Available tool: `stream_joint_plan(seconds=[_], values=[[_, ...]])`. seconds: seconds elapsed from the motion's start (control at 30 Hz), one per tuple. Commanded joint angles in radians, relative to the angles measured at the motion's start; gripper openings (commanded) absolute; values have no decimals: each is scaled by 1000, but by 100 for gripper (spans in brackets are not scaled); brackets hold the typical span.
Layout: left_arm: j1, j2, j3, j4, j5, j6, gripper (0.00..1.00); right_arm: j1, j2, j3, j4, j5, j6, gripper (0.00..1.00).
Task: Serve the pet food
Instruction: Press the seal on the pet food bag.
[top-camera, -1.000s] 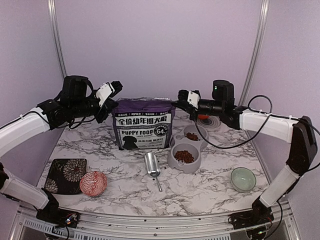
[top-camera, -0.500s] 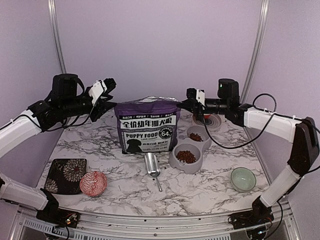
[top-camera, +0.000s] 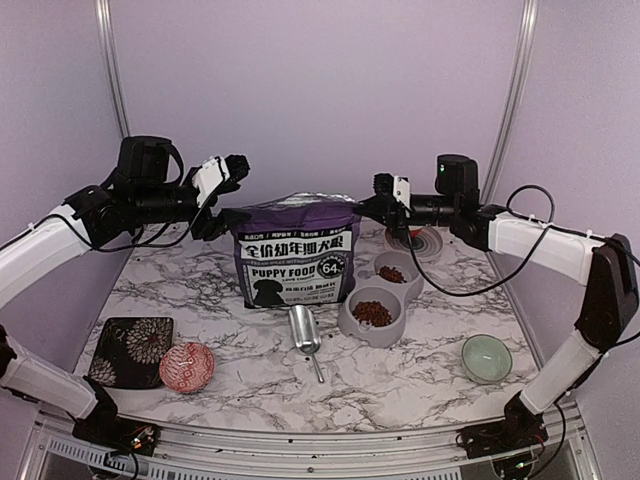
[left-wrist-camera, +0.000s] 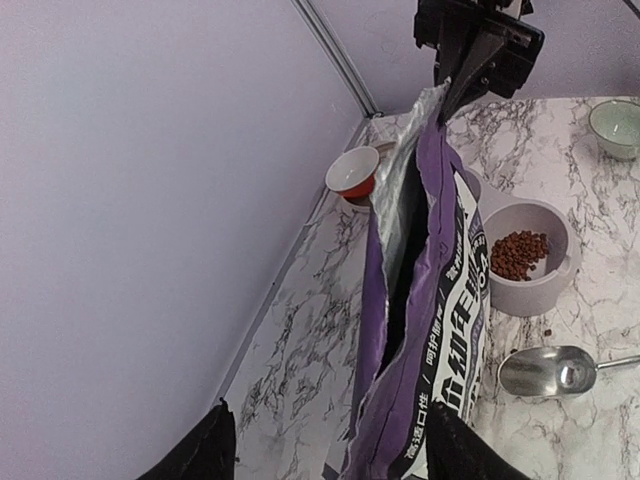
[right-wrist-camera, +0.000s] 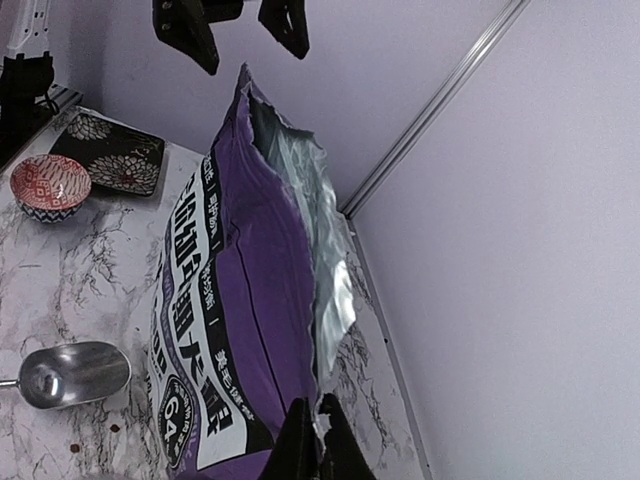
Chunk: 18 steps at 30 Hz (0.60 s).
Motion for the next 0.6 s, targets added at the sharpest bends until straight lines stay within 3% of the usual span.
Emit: stream_joint_plan(seconds=[0.0, 0.33, 0.57], values=[[8, 18, 6, -113, 31, 88, 64, 7, -15, 73, 51, -32, -2, 6], [41, 67, 44, -124, 95, 146, 54, 20, -8, 75, 43, -44, -15, 11], [66, 112, 73, -123, 144, 162, 40, 19, -9, 86, 8, -48, -33, 29]])
